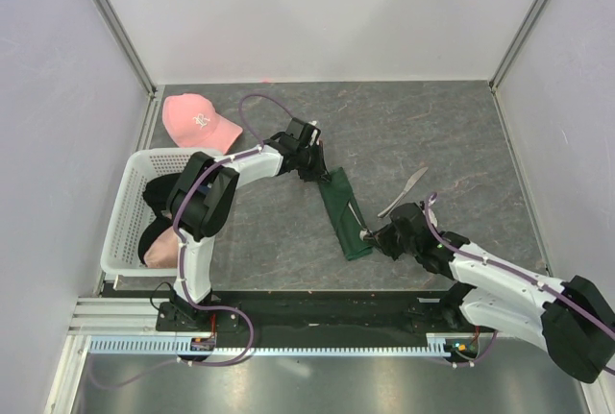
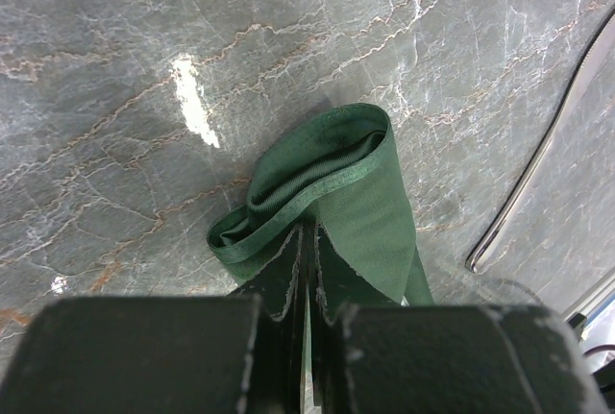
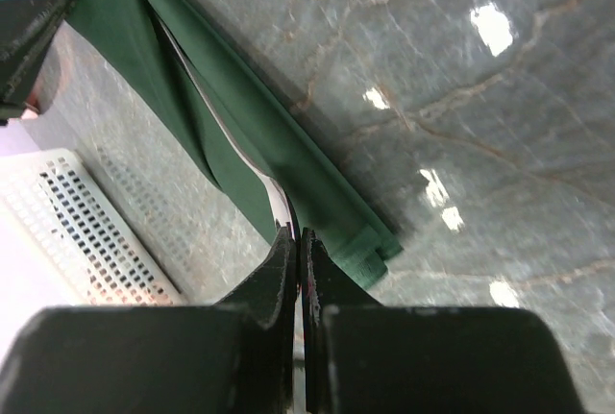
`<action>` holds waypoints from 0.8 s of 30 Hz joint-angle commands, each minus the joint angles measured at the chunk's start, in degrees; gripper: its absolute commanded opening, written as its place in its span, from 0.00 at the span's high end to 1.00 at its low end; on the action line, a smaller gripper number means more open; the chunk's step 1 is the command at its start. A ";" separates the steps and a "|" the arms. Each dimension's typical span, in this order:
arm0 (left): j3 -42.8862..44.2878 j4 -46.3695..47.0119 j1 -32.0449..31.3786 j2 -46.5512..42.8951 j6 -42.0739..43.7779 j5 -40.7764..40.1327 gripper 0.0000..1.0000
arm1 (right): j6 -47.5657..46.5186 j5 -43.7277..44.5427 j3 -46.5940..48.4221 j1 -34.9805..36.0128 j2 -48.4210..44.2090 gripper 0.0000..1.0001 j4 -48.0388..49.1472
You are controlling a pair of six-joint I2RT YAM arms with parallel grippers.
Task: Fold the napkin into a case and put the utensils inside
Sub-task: Insert the spoon into the folded napkin.
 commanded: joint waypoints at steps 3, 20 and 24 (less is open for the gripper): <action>0.78 -0.08 -0.01 1.05 -1.11 -0.24 0.98 | 0.87 4.32 -0.91 0.02 3.70 1.00 10.30; -0.01 0.98 -0.01 0.79 -1.90 0.64 0.98 | 0.27 6.35 -0.21 0.02 14.52 0.81 24.90; -0.19 0.98 -0.01 -0.09 -1.28 0.11 0.98 | -1.93 6.00 0.40 -0.15 14.44 0.69 24.73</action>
